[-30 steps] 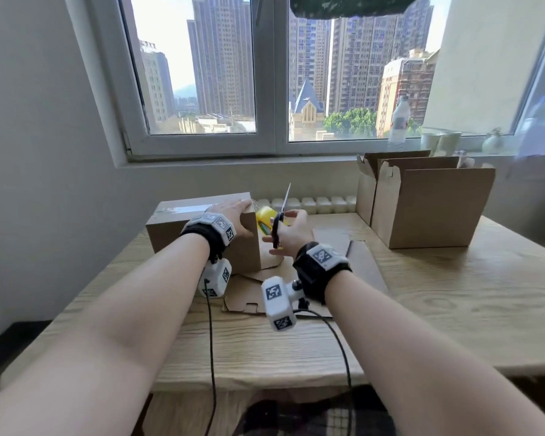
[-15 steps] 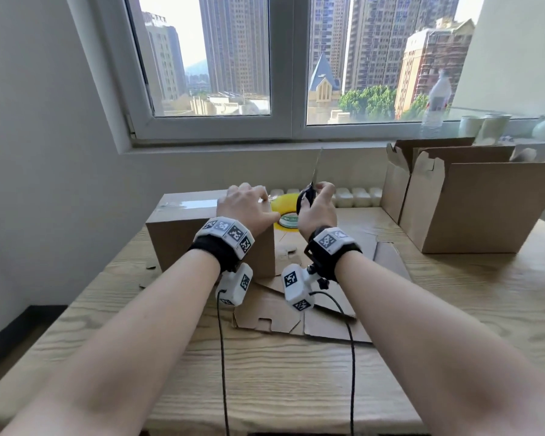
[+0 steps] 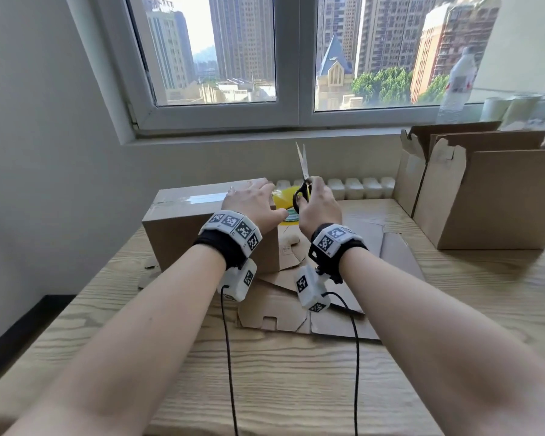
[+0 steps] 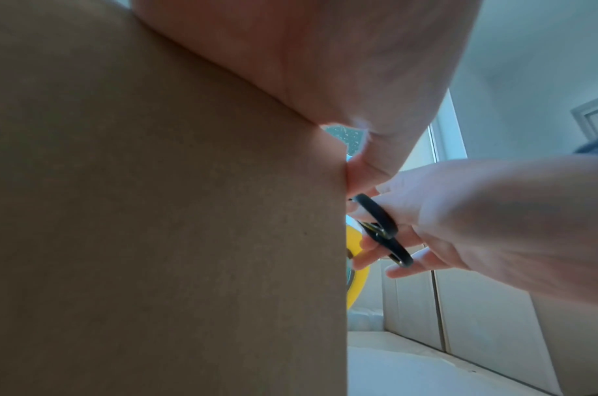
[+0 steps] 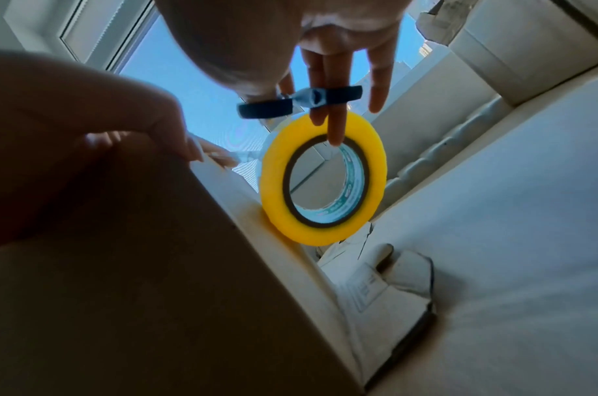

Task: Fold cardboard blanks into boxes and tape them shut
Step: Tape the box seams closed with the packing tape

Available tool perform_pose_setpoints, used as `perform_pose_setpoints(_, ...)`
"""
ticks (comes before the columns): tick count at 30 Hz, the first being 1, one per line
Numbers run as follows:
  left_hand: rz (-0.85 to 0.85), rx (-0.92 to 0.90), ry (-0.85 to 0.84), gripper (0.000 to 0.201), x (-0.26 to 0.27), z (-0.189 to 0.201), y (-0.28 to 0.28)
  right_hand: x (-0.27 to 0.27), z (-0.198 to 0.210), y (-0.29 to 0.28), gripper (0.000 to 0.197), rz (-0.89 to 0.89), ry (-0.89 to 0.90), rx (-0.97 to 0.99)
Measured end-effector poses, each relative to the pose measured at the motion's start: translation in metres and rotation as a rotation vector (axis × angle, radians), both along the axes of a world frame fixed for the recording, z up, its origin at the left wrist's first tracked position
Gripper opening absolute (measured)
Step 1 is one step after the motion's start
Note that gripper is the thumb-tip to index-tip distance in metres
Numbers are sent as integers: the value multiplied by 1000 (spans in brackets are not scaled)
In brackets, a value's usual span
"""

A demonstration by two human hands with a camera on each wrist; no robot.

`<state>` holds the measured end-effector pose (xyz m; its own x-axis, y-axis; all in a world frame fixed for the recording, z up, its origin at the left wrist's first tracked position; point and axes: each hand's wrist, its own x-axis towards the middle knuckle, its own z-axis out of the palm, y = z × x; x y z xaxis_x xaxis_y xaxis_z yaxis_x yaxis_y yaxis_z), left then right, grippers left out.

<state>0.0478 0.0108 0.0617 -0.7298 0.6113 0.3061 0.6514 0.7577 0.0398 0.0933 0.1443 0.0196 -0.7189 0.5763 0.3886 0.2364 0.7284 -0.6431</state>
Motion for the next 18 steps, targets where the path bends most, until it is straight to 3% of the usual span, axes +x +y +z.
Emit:
perform_pose_setpoints(5, -4, -3, -39, 62, -4, 1, -5, 5, -6, -9, 57, -16, 94, -126)
perform_pose_setpoints(9, -3, -23, -54, 63, -5, 4, -4, 10, -6, -13, 44, -13, 180, -257)
perform_pose_setpoints(14, -13, -70, -77, 65, -8, 6, -3, 24, 2, -21, 30, 94, 292, -711)
perform_pose_setpoints(18, -24, -94, -116, 66, -12, 8, -3, 45, 15, -29, 38, 252, 257, -965)
